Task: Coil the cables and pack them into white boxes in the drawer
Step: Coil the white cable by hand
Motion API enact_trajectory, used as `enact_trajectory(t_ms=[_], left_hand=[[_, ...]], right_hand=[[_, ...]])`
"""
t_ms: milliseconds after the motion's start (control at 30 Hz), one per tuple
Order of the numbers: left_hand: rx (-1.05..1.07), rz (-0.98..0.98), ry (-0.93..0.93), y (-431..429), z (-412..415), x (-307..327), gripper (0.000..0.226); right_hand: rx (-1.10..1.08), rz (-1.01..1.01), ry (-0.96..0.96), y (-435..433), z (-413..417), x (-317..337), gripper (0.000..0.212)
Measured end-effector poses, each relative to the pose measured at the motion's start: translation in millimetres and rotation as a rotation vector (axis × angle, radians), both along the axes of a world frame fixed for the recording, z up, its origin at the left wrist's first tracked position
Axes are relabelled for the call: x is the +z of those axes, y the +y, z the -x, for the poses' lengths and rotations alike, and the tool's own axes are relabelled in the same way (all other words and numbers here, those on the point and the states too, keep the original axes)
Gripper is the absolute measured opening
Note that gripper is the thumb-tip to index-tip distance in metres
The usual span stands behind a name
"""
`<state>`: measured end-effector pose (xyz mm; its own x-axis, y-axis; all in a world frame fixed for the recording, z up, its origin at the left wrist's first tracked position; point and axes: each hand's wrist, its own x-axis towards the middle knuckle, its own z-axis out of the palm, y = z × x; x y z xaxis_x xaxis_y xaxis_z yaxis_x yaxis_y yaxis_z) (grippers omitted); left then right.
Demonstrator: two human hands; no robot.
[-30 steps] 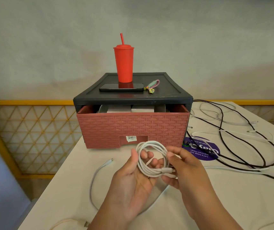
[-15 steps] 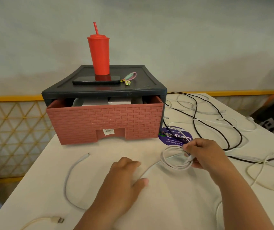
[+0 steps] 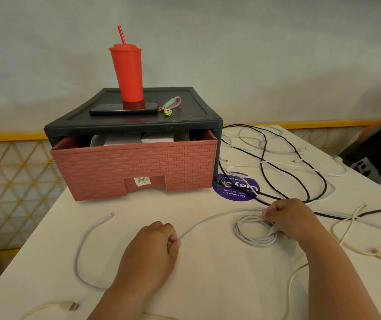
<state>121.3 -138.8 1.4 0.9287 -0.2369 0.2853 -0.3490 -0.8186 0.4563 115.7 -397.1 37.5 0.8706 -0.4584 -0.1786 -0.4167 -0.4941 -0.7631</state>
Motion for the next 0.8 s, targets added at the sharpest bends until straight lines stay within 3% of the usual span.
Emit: enact_trajectory(t_ms=[133, 533, 800], left_hand=[[0.001, 0.026, -0.015, 1.0, -1.6, -4.2, 0.008], [0.001, 0.077, 0.015, 2.4, -4.1, -7.7, 0.016], [0.048, 0.238, 0.076, 2.6, -4.3, -0.6, 0.026]], right_hand=[[0.015, -0.028, 0.018, 1.6, 0.5, 3.3, 0.016], [-0.048, -0.132, -0.04, 2.9, -3.0, 5.7, 0.044], [-0.066, -0.01, -0.278, -1.9, -2.7, 5.1, 0.051]])
